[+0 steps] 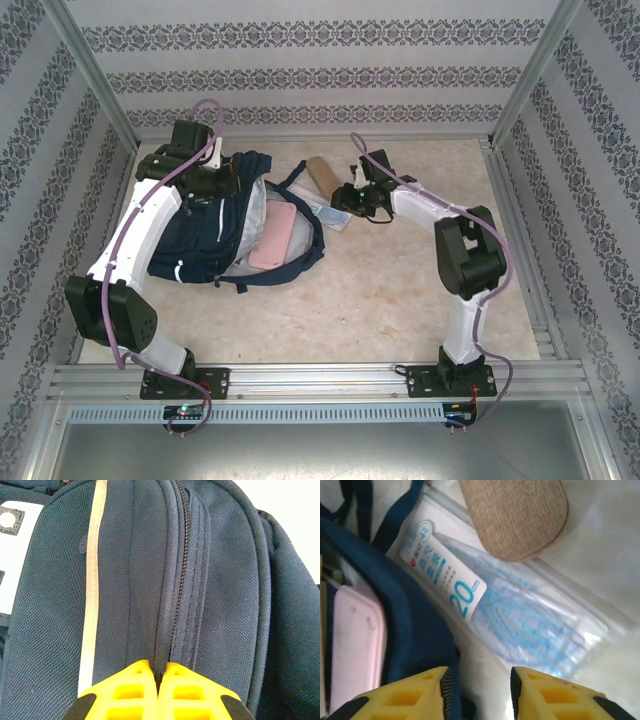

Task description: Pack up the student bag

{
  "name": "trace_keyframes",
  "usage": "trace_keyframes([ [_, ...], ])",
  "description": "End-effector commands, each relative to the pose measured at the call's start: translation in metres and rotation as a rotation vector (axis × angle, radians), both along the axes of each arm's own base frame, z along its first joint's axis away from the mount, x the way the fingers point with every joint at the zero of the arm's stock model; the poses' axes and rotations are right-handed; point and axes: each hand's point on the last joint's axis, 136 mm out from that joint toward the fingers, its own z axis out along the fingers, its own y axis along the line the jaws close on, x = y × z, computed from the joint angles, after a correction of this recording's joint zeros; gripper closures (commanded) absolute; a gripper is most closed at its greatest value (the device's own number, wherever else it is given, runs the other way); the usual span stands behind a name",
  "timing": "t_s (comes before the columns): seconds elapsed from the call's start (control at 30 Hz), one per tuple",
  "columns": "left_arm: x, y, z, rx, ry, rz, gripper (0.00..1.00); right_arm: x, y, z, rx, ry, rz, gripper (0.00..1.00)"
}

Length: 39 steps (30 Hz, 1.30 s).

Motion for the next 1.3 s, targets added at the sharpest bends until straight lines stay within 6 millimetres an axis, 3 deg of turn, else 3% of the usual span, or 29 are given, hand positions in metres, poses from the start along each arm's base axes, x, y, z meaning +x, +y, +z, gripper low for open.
trace_keyframes([
  [0.0,0.001,0.015,-0.001,0.027,-0.007,0.033,1.00,0.010,0.007,-0.013,-0.025,0.028,0.039,0.61],
  [0.13,-0.001,0.013,-0.006,0.020,0.013,0.022,1.00,0.008,-0.003,-0.041,-0.096,0.093,-0.003,0.62],
  [0.27,-0.003,0.009,-0.013,-0.004,0.025,0.013,0.91,-0.011,-0.024,-0.066,-0.179,0.169,-0.043,0.63],
  [0.4,-0.004,0.004,-0.015,-0.026,0.026,0.005,0.83,-0.042,-0.045,-0.078,-0.231,0.215,-0.079,0.64],
  [0.57,-0.006,-0.005,-0.009,-0.037,0.011,-0.009,0.69,-0.091,-0.064,-0.078,-0.246,0.264,-0.133,0.65],
  [0.63,-0.007,-0.010,-0.007,-0.048,0.005,-0.007,0.63,-0.113,-0.066,-0.080,-0.241,0.288,-0.149,0.65],
  [0.73,-0.011,-0.024,-0.007,-0.084,0.004,-0.016,0.62,-0.145,-0.064,-0.082,-0.237,0.316,-0.163,0.65],
  [0.9,-0.024,-0.071,-0.017,-0.137,0.020,-0.068,0.61,-0.185,-0.029,-0.075,-0.190,0.317,-0.102,0.62],
  [1.03,-0.039,-0.120,-0.036,-0.162,0.045,-0.128,0.63,-0.183,-0.014,-0.052,-0.156,0.258,-0.088,0.62],
  [1.17,-0.050,-0.168,-0.069,-0.202,0.101,-0.190,0.70,-0.162,-0.027,-0.026,-0.159,0.167,-0.097,0.62],
  [1.27,-0.052,-0.194,-0.092,-0.178,0.135,-0.240,0.74,-0.145,-0.042,-0.019,-0.134,0.149,-0.130,0.62],
])
